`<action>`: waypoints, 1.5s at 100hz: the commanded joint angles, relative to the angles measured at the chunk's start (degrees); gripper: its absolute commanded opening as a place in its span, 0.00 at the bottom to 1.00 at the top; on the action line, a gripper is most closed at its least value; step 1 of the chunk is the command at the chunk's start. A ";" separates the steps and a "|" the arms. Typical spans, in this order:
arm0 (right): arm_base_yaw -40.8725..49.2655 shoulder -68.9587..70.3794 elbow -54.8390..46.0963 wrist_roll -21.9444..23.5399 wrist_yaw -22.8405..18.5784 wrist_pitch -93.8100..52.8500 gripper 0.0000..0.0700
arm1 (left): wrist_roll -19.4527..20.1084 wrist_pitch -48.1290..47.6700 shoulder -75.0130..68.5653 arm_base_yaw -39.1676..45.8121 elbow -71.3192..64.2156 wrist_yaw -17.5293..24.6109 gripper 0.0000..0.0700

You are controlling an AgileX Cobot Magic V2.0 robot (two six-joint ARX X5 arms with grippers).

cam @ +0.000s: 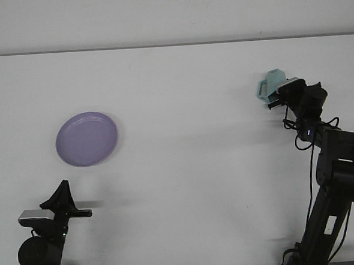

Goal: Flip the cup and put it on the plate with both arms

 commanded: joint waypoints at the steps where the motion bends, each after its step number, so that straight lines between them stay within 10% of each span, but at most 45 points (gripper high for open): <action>1: -0.15 0.74 1.11 1.84 -0.20 0.22 0.01 | 0.11 0.90 -0.09 0.07 -1.07 -0.13 0.02; 34: 1.01 -9.68 1.11 5.92 1.18 -13.14 0.01 | 0.09 0.94 -0.09 0.07 -1.01 -0.13 0.02; 78: 7.69 -36.74 1.20 24.87 4.39 -55.54 0.01 | -0.22 3.61 -0.09 0.07 -0.94 -0.13 0.02; 150: 42.40 -36.37 10.97 26.45 5.81 -100.76 0.01 | -0.22 3.54 -0.09 0.07 -0.90 -0.13 0.02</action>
